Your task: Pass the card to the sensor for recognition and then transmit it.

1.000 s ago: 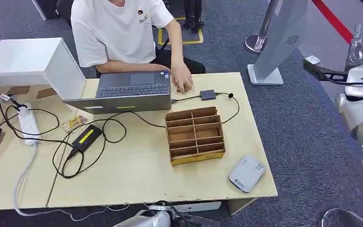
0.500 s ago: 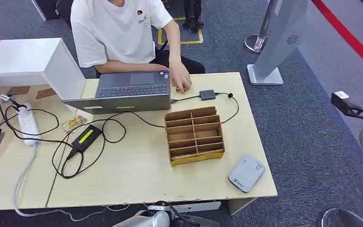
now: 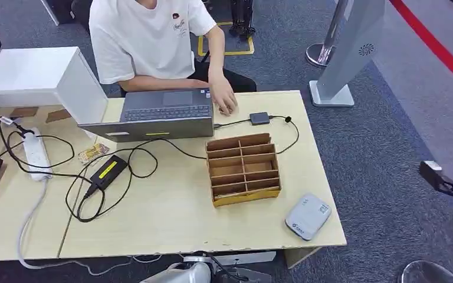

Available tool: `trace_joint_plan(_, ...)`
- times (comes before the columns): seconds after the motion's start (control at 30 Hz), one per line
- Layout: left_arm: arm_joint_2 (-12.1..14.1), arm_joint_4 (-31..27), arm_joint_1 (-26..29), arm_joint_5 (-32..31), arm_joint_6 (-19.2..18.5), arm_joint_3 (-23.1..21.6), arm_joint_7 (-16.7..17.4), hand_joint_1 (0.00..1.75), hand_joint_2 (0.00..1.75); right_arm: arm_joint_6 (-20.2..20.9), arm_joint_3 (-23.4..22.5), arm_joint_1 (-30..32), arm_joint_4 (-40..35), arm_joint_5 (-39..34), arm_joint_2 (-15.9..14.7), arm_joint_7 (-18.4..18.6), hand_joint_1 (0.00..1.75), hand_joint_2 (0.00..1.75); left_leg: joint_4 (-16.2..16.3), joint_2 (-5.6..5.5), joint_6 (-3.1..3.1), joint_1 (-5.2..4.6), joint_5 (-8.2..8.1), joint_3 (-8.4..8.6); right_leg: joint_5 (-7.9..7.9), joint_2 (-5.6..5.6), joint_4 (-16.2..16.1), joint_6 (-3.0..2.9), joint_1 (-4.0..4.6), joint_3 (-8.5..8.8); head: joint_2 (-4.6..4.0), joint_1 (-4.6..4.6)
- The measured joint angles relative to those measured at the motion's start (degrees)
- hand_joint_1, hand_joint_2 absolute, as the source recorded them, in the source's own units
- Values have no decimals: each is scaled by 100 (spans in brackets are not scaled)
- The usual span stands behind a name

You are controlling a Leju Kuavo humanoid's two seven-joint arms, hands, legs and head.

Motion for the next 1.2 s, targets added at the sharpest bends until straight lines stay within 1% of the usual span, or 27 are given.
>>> trace_joint_plan(0.07, 0, 4, 0, 9, 0, 2, 20, 0, 175, -44, -105, 182, 0, -6, 63, -6, 0, 175, -1, 3, 0, -1, 0, 1, 0, 2, 0, 0, -1, -1, 0, -2)
trace_joint_plan(0.13, 0, 7, 0, 48, 4, 2, 31, 0, 175, 59, -190, 343, 4, -57, 116, -53, 0, 175, -1, 5, 0, 0, 0, 2, 0, 4, 0, 0, 1, -1, 2, 0)
trace_joint_plan(0.2, 0, 7, 0, 109, 4, 4, 33, 0, 175, 101, -313, 560, 11, -197, 232, -96, 0, 175, -1, 2, 0, 2, 0, 2, -1, 3, 0, -1, 3, 0, 0, 0)
trace_joint_plan(0.3, 0, 11, -1, 190, 4, 9, 39, 0, 175, 98, -544, 983, 48, -382, 546, -218, 0, 175, -4, 1, 0, 1, 0, 2, -2, 2, 0, -1, 3, -1, 0, -2)
trace_joint_plan(0.37, 0, 24, -1, 225, 7, 9, 41, 0, 175, 114, -618, 1209, 63, -435, 726, -262, 0, 175, -6, 1, -1, 2, 0, 2, -2, 2, 0, -1, 4, -1, 0, 0)
trace_joint_plan(0.43, 0, 37, -2, 286, 7, 9, 41, 0, 175, 233, -668, 1414, 90, -500, 941, -317, 0, 175, -7, 5, -1, 2, -1, 5, -4, 4, 0, -3, 4, -1, 0, -2)
trace_joint_plan(0.5, 0, 55, -2, 321, 7, 9, 41, 0, 175, 363, -712, 1641, 105, -503, 1192, -448, 0, 175, -9, 5, -1, 4, -1, 5, -5, 4, 0, -4, 6, -1, 2, 2)
trace_joint_plan(0.6, -2, 68, -3, 361, 7, 9, 41, 0, 175, 356, -754, 1910, 138, -485, 1617, -468, 0, 175, -14, 9, -1, 3, -1, 7, -6, 8, 1, -5, 2, -3, 0, -2)
trace_joint_plan(0.7, -4, 87, -3, 372, 7, 9, 41, 0, 175, 374, -782, 2017, 151, -485, 1801, -463, 0, 175, -15, 9, -2, 2, 0, 7, -6, 9, 2, -5, 0, -4, 0, 0)
trace_joint_plan(0.87, -4, 114, -3, 474, 15, 9, 41, 0, 175, 706, -784, 2117, 186, -358, 2070, -608, 0, 175, -14, 14, -2, 2, 0, 9, -6, 17, 2, -4, 0, -3, 0, 0)
trace_joint_plan(1.03, -4, 151, -3, 608, 44, 11, 41, 0, 175, 1006, -782, 2296, 225, -271, 2463, -623, 0, 175, -14, 13, -2, 2, -1, 9, -6, 16, 2, -4, 0, -3, 0, 0)
trace_joint_plan(1.2, -4, 170, -4, 656, 55, 13, 41, 0, 175, 1078, -782, 2401, 240, -273, 2669, -623, 0, 175, -15, 17, -2, 2, -1, 9, -6, 20, 2, -4, 1, -4, 0, 2)
